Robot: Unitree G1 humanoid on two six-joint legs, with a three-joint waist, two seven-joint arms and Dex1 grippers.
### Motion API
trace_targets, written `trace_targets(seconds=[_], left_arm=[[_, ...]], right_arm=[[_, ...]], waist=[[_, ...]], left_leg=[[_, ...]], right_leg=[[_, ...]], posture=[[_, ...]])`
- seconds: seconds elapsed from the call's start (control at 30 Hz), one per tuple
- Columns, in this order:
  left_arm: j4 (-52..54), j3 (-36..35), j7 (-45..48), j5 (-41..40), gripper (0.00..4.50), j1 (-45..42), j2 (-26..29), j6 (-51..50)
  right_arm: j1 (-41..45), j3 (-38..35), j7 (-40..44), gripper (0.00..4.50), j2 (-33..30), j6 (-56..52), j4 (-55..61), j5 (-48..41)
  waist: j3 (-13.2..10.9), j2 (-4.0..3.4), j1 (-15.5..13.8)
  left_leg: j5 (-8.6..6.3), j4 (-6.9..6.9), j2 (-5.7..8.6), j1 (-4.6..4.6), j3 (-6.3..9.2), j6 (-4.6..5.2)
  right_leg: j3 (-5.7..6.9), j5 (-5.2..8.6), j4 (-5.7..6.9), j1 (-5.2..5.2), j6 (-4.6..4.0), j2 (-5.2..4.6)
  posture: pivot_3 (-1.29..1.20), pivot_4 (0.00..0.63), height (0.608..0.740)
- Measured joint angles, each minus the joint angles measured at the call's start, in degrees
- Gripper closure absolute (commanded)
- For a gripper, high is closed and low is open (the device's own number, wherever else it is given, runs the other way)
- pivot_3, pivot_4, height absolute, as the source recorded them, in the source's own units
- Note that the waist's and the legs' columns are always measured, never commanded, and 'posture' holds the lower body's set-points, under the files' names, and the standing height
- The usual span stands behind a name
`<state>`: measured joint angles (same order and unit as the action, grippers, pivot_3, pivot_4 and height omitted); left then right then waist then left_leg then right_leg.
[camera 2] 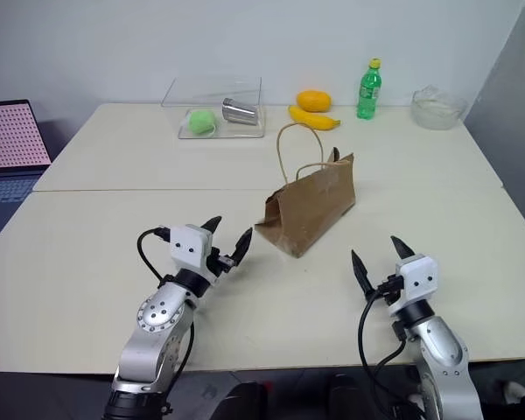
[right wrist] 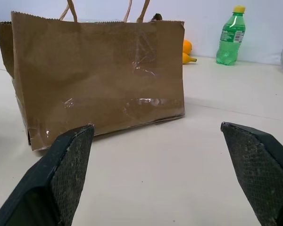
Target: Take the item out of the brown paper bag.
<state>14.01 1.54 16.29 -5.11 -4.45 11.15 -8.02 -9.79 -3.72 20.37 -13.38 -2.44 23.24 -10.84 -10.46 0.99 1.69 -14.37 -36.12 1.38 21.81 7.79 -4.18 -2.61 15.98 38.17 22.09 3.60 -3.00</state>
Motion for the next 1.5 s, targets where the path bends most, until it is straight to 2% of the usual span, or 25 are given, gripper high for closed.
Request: trace_targets(seconds=[0.77, 0.9, 1.03, 1.2, 1.37, 1.5], left_arm=[[3.79, -2.69, -2.72, 0.25, 0.85, 4.03, 0.25, -1.08], [4.39, -3.24, -1.2, -2.01, 0.85, 4.44, 0.27, -1.91], [6.25, -4.02, 3.98, -8.21, 0.85, 4.53, 1.91, -2.41], [6.32, -4.84, 10.35, -15.44, 0.85, -1.44, 6.58, -8.49], [3.85, -4.42, 14.8, -20.01, 0.85, -10.18, 10.42, -16.66], [0.73, -3.87, 16.62, -21.73, 0.85, -15.33, 11.36, -22.43]], right_arm=[[0.45, -0.12, 2.14, 0.0, -1.16, 0.88, -1.81, 0.01], [1.01, 0.04, 2.27, 0.0, -1.28, 0.92, -2.21, 0.03], [1.05, 0.54, 3.21, 0.0, -2.38, 1.58, -2.2, 0.56], [1.38, 3.52, 5.79, 0.0, -4.95, 0.67, 0.95, 0.45], [2.26, 5.08, 7.27, 0.0, -7.18, -8.0, 7.42, -4.5], [3.71, 4.97, 7.27, 0.0, -9.23, -14.68, 11.89, -8.28]], waist=[[0.01, -0.02, 0.0], [0.01, -0.02, 0.0], [0.01, -0.02, 0.0], [0.01, -0.02, 0.04], [0.01, -0.02, 0.07], [0.01, -0.01, 0.11]], left_leg=[[0.0, 0.0, 0.0, 0.0, 0.0, 0.0], [0.0, 0.0, 0.0, 0.0, 0.0, 0.0], [0.0, 0.0, -0.01, 0.0, -0.01, 0.0], [0.0, -0.03, 0.0, 0.0, -0.01, 0.0], [0.0, -0.02, 0.0, 0.0, 0.04, 0.0], [0.0, -0.02, 0.0, 0.02, 0.05, 0.0]], right_leg=[[0.0, 0.0, -0.01, 0.0, 0.0, 0.0], [0.0, 0.0, -0.01, -0.01, 0.0, 0.0], [0.01, 0.0, -0.01, 0.0, 0.0, 0.0], [0.01, 0.0, 0.0, -0.01, 0.0, 0.0], [0.04, 0.0, 0.02, -0.02, 0.0, 0.01], [0.05, 0.0, 0.0, -0.02, 0.0, 0.01]], posture=[[0.0, 0.15, 0.74], [0.0, 0.15, 0.74], [0.0, 0.15, 0.74], [0.0, 0.15, 0.74], [0.0, 0.15, 0.74], [0.0, 0.15, 0.74]])
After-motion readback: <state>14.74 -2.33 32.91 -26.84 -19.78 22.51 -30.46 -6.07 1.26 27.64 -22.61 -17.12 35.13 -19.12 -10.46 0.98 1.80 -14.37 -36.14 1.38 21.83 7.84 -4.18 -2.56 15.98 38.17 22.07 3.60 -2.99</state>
